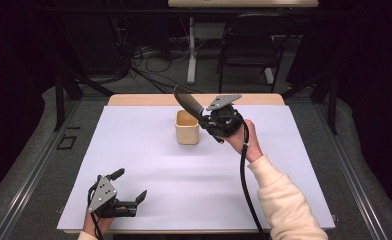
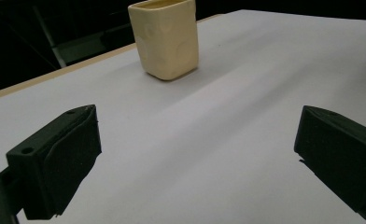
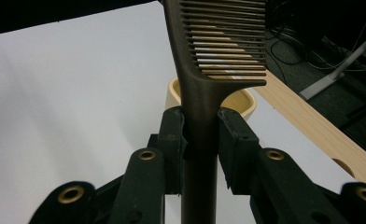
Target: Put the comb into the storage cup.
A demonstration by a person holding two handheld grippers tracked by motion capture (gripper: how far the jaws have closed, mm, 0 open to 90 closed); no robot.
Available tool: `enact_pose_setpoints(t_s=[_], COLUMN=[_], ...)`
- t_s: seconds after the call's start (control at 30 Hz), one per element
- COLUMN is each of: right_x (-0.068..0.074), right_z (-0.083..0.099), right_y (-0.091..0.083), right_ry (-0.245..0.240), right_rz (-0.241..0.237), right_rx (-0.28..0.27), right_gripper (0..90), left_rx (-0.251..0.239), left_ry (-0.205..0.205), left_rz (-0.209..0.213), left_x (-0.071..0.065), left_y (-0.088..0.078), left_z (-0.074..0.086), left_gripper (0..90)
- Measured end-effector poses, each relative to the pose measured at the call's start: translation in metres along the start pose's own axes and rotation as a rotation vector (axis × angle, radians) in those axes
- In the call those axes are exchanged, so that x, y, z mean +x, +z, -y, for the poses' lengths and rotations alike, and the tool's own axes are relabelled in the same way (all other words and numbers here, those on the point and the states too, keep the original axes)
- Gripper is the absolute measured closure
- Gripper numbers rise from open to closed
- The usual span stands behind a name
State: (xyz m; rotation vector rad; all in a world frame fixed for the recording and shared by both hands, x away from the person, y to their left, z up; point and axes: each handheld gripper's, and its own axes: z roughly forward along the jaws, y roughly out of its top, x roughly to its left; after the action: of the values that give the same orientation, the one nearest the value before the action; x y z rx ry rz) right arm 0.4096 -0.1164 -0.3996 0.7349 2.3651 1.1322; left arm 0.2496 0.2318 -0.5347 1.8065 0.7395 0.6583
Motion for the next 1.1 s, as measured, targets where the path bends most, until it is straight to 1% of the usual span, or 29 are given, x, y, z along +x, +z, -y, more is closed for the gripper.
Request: enact_pose_setpoints(t_s=[0.3,0.7,1.1], right_x=[-0.003,-0.007,-0.009], right_z=[-0.006,-0.013,-0.022], right_y=[0.005,0.018,0.025], right_ry=[0.001,-0.018,-0.036], right_rz=[0.007,0.03,0.05], right_rx=[-0.004,-0.007,-0.023], right_gripper=[72.2,72.2,72.2], left_rx=[0.002,0.001,0.001], left_ry=[-0.001,-0.001,-0.001], left_rz=[-0.002,-0.002,-0.005], left_x=[0.0,0.0,0.0], left_y=[0.0,0.0,0.0], left_z=[0.0,0.0,0.0], left_gripper=[0.5,0.5,0.5])
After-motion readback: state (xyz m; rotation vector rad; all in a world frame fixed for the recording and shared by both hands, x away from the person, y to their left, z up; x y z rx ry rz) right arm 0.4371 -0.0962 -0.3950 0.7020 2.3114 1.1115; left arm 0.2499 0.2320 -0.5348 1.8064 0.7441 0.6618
